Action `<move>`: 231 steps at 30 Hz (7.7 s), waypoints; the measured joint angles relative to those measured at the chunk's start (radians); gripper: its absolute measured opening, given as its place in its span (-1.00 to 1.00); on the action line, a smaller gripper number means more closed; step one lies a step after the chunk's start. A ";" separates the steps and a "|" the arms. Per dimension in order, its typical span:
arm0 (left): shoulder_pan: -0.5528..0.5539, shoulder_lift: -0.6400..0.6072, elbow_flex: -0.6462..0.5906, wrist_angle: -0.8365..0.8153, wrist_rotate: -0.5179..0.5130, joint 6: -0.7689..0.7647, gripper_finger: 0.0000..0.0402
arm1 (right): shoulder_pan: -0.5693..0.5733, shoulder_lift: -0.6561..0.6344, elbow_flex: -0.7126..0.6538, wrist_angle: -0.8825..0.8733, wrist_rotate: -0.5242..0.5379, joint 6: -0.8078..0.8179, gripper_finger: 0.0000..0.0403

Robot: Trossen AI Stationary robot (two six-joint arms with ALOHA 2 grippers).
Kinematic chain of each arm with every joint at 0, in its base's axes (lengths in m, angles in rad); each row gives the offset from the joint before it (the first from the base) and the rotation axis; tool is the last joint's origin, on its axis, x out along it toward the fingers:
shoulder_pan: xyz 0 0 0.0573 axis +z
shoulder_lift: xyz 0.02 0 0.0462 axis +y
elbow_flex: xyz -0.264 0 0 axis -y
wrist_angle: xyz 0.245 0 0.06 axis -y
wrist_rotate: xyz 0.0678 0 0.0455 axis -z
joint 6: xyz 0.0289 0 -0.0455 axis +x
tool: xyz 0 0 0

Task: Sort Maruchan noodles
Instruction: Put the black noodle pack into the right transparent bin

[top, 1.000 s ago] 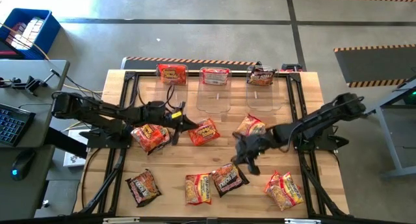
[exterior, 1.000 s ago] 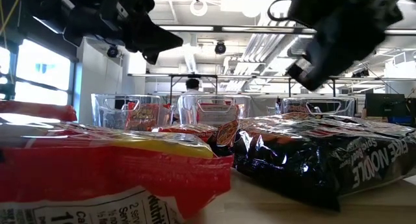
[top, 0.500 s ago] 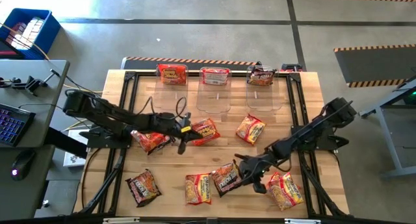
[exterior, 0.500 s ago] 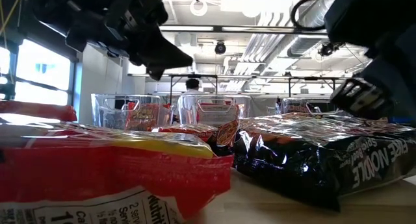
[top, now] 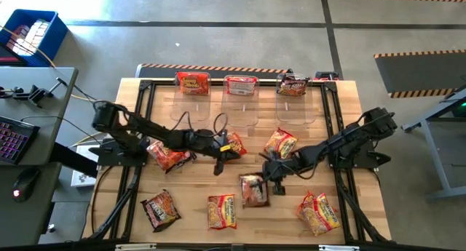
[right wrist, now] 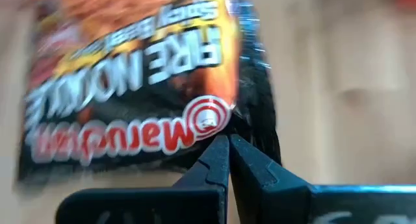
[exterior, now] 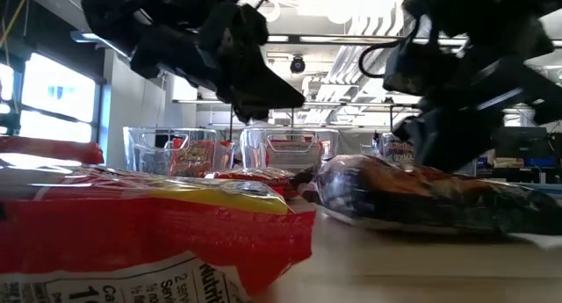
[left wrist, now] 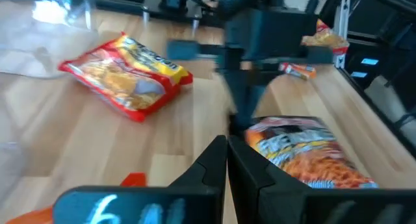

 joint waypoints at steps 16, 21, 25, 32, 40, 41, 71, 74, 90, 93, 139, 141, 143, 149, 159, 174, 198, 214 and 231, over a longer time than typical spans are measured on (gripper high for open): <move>0.007 0.217 0.310 -0.291 0.127 -0.167 -0.36 | 0.022 -0.209 0.000 -0.128 0.101 -0.052 -1.00; 0.029 0.296 0.399 -0.357 0.163 -0.228 -0.14 | 0.078 -0.231 0.000 -0.123 0.132 -0.008 -1.00; 0.053 0.344 0.444 -0.377 0.218 -0.252 -0.02 | 0.110 -0.223 0.000 -0.127 0.168 0.026 -1.00; 0.080 0.383 0.479 -0.375 0.254 -0.252 0.06 | 0.141 -0.223 0.000 -0.119 0.202 0.062 -1.00; 0.079 0.383 0.480 -0.374 0.289 -0.252 0.06 | 0.146 -0.223 0.000 -0.115 0.203 0.079 -1.00; 0.078 0.383 0.480 -0.374 0.289 -0.251 0.06 | 0.146 -0.223 0.000 -0.114 0.203 0.079 -1.00; -0.129 0.314 0.479 -0.562 0.110 -0.198 -0.30 | 0.335 0.016 0.000 0.140 0.344 0.452 -1.00; -0.162 0.318 0.480 -0.557 0.114 -0.209 -0.38 | 0.338 0.016 0.000 0.139 0.339 0.465 -1.00; -0.244 0.197 0.480 -0.594 -0.050 -0.288 -0.38 | 0.348 0.044 0.004 0.091 0.333 0.425 -1.00; -0.244 0.189 0.480 -0.630 -0.079 -0.305 -0.35 | 0.364 0.037 0.004 0.080 0.351 0.393 -1.00; -0.086 0.324 0.479 -0.576 0.071 -0.438 -0.08 | 0.419 -0.007 0.000 -0.110 0.382 0.409 -1.00; -0.082 0.331 0.479 -0.574 0.100 -0.463 -0.06 | 0.419 -0.007 0.000 -0.110 0.384 0.409 -1.00; -0.077 0.332 0.479 -0.579 0.143 -0.483 -0.05 | 0.419 -0.007 0.000 -0.110 0.384 0.409 -1.00; -0.062 0.332 0.479 -0.526 0.192 -0.505 -0.07 | 0.419 -0.006 0.000 -0.110 0.394 0.406 -1.00; -0.061 0.423 0.480 -0.413 0.323 -0.555 -0.23 | 0.419 -0.006 0.000 -0.101 0.399 0.406 -1.00; -0.056 0.413 0.478 -0.348 0.348 -0.344 -0.97 | 0.418 -0.043 0.042 -0.255 0.425 0.491 -0.83; -0.125 0.295 0.479 -0.405 0.167 0.211 -1.00 | 0.096 -0.202 0.137 -0.331 -0.038 0.366 0.20; -0.127 0.261 0.479 -0.387 0.143 0.268 -1.00 | -0.027 -0.104 0.137 -0.172 -0.335 0.286 0.20; -0.127 0.244 0.479 -0.396 0.111 0.261 -1.00 | 0.057 -0.014 0.137 -0.017 -0.249 0.425 0.09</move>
